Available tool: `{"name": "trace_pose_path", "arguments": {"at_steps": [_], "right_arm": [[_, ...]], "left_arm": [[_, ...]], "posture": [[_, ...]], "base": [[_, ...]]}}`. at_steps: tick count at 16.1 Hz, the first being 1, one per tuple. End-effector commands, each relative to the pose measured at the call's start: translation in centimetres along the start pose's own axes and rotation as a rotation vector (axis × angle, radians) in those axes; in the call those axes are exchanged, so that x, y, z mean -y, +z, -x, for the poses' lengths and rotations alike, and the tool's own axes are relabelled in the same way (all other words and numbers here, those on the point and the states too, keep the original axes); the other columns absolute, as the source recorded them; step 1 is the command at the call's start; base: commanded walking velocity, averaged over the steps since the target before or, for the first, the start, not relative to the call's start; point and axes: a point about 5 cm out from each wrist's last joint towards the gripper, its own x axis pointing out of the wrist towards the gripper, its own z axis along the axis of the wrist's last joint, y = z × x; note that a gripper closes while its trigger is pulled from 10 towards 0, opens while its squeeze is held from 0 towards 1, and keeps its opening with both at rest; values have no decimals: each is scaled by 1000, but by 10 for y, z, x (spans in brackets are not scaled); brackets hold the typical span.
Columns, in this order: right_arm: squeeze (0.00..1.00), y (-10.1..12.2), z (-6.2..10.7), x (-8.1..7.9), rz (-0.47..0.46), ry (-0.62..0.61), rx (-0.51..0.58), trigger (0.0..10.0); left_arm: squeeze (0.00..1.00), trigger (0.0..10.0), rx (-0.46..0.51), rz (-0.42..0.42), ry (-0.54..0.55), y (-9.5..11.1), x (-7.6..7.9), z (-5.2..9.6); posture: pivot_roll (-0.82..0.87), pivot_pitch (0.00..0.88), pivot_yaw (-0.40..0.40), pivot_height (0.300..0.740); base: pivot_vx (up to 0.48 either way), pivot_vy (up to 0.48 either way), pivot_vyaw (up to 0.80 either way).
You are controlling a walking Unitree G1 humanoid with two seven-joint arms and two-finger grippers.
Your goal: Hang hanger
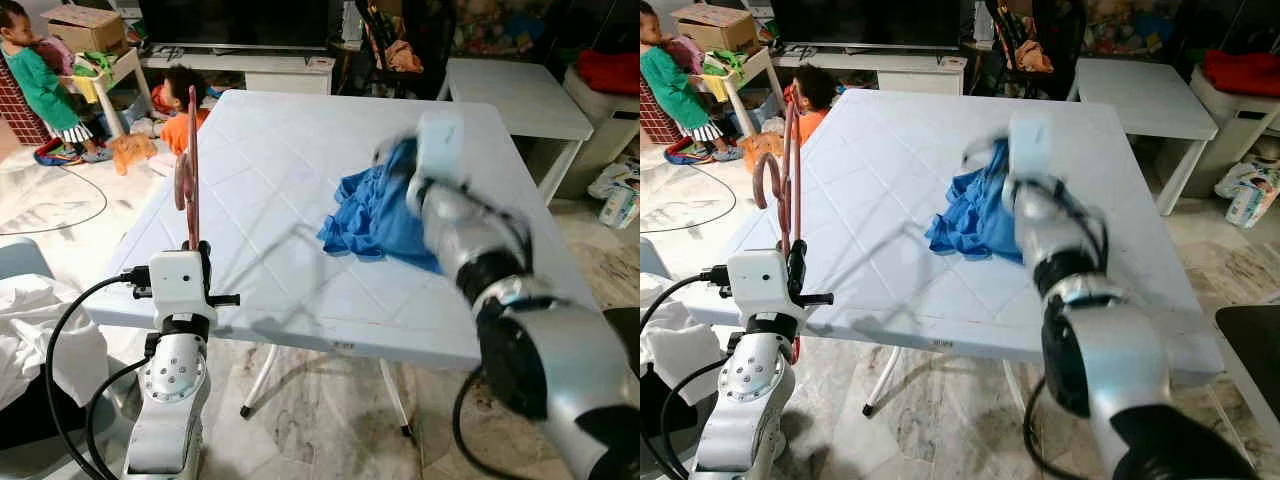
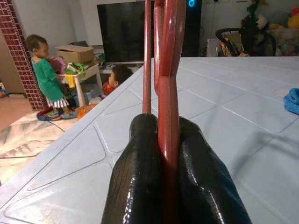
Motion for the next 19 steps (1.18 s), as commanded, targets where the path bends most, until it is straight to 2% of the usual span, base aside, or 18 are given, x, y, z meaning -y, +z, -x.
{"name": "trace_pose_path", "arguments": {"at_steps": [1, 3, 4, 6, 7, 9, 11, 14, 16, 18, 19], "right_arm": [[1000, -7, 1, 1, 49, 37, -40, 10000], [1000, -19, 3, 6, 128, 24, -92, 10000], [1000, -21, 4, 13, 167, -16, -97, 10000], [1000, -20, 4, 24, 130, -66, -80, 10000], [1000, -28, 6, 26, 43, -75, -131, 10000], [1000, -30, 7, 26, 90, -67, -116, 10000], [1000, -28, 7, 24, 90, -40, -67, 10000], [1000, -36, 11, 28, -4, 2, -56, 10000], [1000, -38, 17, 40, -93, 17, 15, 10000], [1000, -21, 19, 62, -168, -17, 106, 10000], [1000, -17, 19, 63, -172, -14, 127, 10000]], "left_arm": [[0, 10000, -15, -3, -23, -2, 4, -1], [0, 10000, -17, -2, -29, -3, 5, 0], [0, 10000, -18, -1, -33, -3, 5, -1], [0, 10000, -14, -2, -39, -2, 6, -2], [0, 10000, -12, -4, -42, -1, 6, -3], [0, 10000, -11, -5, -45, -1, 6, -4], [0, 10000, -13, -3, -50, -3, 8, -3], [0, 10000, -26, 2, -56, -7, 12, -2], [0, 10000, -27, 7, -63, -7, 15, -2], [0, 10000, -35, 10, -79, -10, 19, -3], [0, 10000, -34, 11, -83, -10, 20, -3]], "posture": [[-1, 0, -11, 740], [-4, 0, -8, 740], [-5, 0, -6, 740], [-3, 0, -5, 740], [-4, 0, -3, 740], [-6, 0, -3, 740], [-8, 0, -3, 740], [-16, 0, -5, 740], [-22, 0, -1, 740], [-34, 0, 6, 740], [-42, 0, 13, 740]], "base": [[0, 0, 0], [0, 0, 0], [0, 0, 0], [0, 0, 0], [0, 0, 0], [0, 0, 0], [0, 0, 0], [0, 0, 0], [0, 0, 0], [0, 0, 0], [0, 0, 0]]}}
